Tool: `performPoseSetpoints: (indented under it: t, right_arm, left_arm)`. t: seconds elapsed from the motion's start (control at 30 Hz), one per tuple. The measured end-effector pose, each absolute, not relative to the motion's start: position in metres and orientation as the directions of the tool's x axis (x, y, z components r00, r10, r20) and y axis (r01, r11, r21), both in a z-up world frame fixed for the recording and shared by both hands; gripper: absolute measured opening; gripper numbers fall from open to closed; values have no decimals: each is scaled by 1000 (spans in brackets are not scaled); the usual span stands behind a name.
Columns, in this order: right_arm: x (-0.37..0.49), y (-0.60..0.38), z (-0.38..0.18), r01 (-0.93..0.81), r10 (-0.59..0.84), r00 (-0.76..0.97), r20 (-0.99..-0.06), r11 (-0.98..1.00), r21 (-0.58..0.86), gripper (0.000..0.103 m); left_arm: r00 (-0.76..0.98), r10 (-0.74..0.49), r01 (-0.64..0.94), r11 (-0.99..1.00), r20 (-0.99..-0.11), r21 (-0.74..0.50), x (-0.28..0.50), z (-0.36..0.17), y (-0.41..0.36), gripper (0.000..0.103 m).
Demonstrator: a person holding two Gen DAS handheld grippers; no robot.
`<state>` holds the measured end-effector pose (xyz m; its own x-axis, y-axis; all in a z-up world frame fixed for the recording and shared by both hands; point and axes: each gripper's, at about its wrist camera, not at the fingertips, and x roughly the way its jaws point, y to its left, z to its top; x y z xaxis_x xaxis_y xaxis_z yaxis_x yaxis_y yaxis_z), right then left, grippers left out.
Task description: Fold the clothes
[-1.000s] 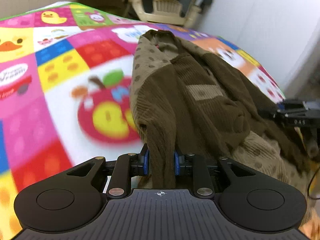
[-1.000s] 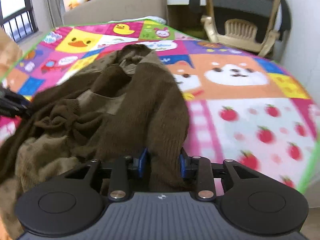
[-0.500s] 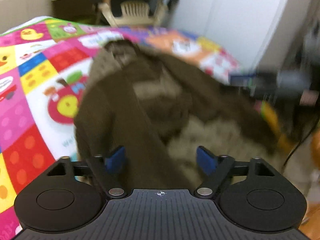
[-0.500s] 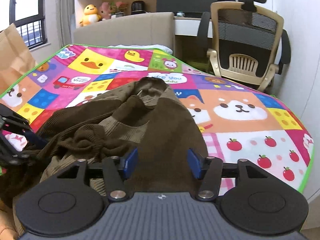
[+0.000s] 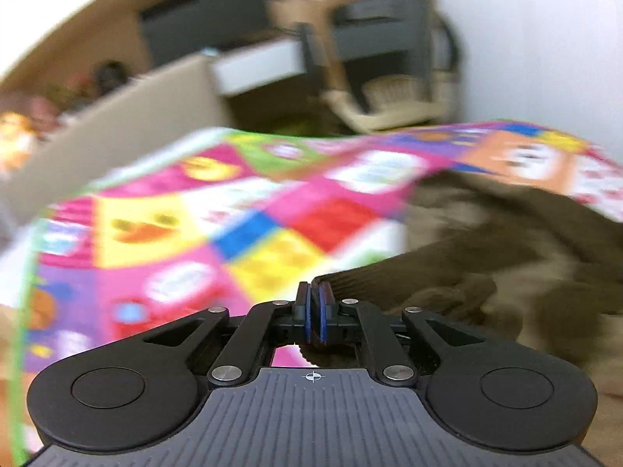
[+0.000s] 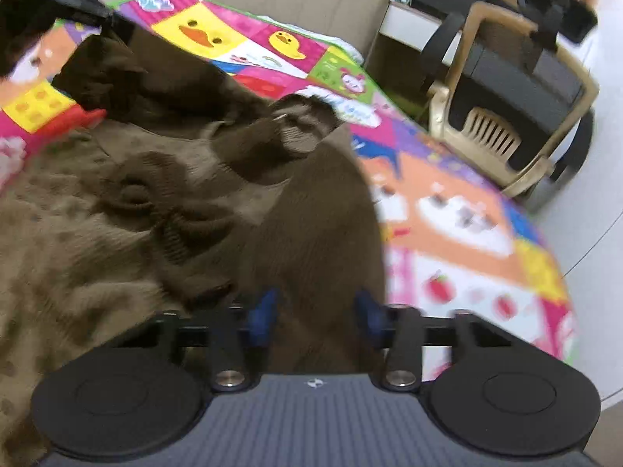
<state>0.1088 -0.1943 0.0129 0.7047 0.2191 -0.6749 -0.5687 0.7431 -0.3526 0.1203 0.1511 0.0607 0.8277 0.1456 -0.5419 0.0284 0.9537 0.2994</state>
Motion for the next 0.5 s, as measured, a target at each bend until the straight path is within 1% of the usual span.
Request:
performPoseSetpoints:
  t: [0.07, 0.1, 0.13, 0.17, 0.2, 0.23, 0.3, 0.33, 0.37, 0.4, 0.43, 0.47, 0.5]
  right_arm:
    - [122, -196, 16, -483, 105, 795, -598, 706, -518, 29]
    - [135, -201, 16, -409, 36, 839, -544, 701, -584, 29]
    - [149, -206, 16, -330, -33, 875, -483, 689, -645, 29]
    - [162, -212, 18, -268, -82, 893, -442, 694, -668, 29]
    - [174, -220, 26, -254, -77, 883, -463, 751, -609, 29]
    - [183, -226, 36, -267, -35, 864, -503, 814, -516, 29]
    - [188, -229, 49, -337, 105, 811, -576, 889, -311, 30]
    - [187, -224, 50, -384, 178, 772, -611, 895, -225, 30]
    - [185, -217, 50, -426, 236, 734, -637, 891, -160, 30]
    - [182, -207, 44, -462, 262, 703, -661, 875, -144, 30]
    - [178, -196, 39, -497, 287, 671, -683, 858, -127, 30]
    - [174, -185, 33, -527, 305, 640, -706, 842, -115, 30]
    - [169, -176, 26, -547, 307, 615, -726, 830, -112, 35]
  left_arm:
    - [826, 197, -31, 951, -528, 306, 132, 62, 170, 5]
    - [824, 220, -59, 950, -521, 308, 138, 62, 180, 5]
    - [822, 237, -80, 948, -518, 306, 143, 62, 187, 5]
    - [820, 262, -105, 943, -509, 316, 147, 61, 192, 4]
    - [817, 289, -131, 936, -500, 327, 150, 61, 196, 4]
    - [811, 310, -153, 931, -496, 332, 153, 61, 201, 4]
    - [801, 249, -144, 963, -544, 228, 154, 63, 217, 4]
    - [804, 180, -115, 982, -567, 149, 152, 67, 221, 6]
    - [812, 98, -67, 995, -575, 74, 147, 71, 221, 12]
    - [819, 33, -25, 999, -573, 21, 143, 73, 219, 23]
    - [817, -23, 19, 1000, -576, -13, 142, 73, 210, 31]
    - [812, -77, 64, 997, -578, -43, 142, 73, 200, 48]
    - [801, -118, 105, 993, -588, -55, 144, 70, 187, 59]
